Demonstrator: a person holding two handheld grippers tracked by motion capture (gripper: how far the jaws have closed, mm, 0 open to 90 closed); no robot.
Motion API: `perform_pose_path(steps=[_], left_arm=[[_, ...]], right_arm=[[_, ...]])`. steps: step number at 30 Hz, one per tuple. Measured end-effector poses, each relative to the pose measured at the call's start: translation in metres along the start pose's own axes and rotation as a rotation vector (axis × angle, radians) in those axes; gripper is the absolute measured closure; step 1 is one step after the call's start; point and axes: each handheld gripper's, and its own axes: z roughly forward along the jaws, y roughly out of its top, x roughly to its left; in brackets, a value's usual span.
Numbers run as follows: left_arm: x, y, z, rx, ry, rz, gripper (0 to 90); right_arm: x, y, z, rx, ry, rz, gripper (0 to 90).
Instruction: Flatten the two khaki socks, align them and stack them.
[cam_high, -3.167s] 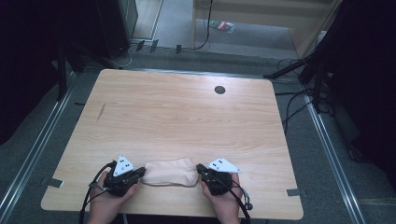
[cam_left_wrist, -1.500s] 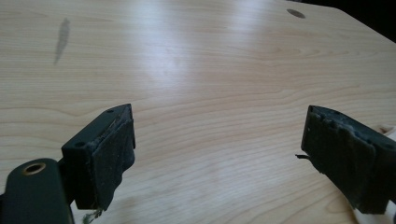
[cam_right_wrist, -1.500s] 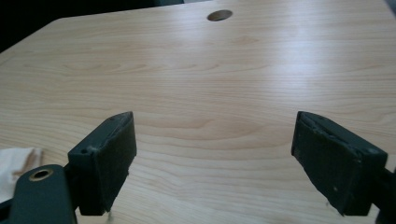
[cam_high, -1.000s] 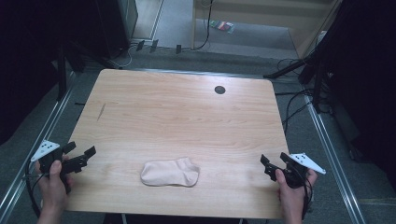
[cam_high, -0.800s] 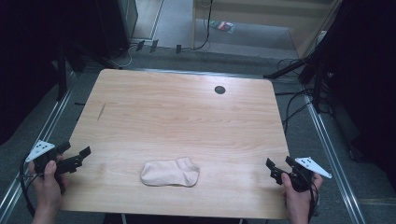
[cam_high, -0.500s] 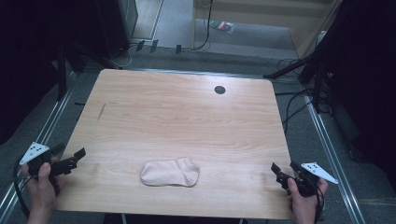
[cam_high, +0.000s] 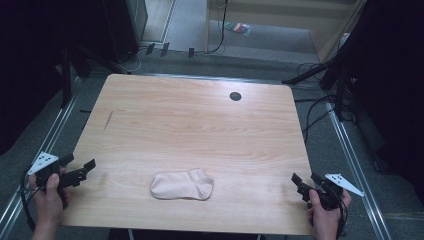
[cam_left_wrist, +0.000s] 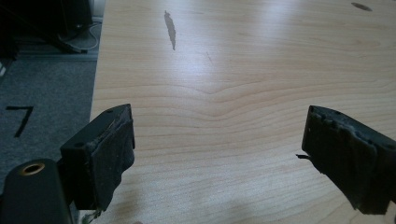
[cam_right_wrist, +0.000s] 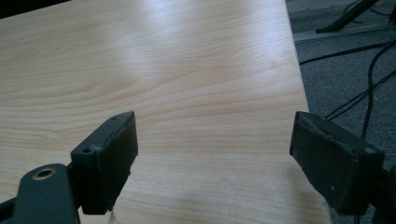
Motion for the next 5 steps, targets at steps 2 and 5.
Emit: perform_pose_path(steps=[2,5], left_arm=[[0.0013,0.0005,0.0006,0.006,-0.005,-0.009,10.1],[0.0006,0.0011,0.0019,0.017,0.004,-0.004,10.1]], right_arm=[[0.0007,0.0001,0.0003,0.003,-0.004,-0.006,15.2],[0.0034,0.0001,0.0002,0.006,-0.021,-0.02,16.1]])
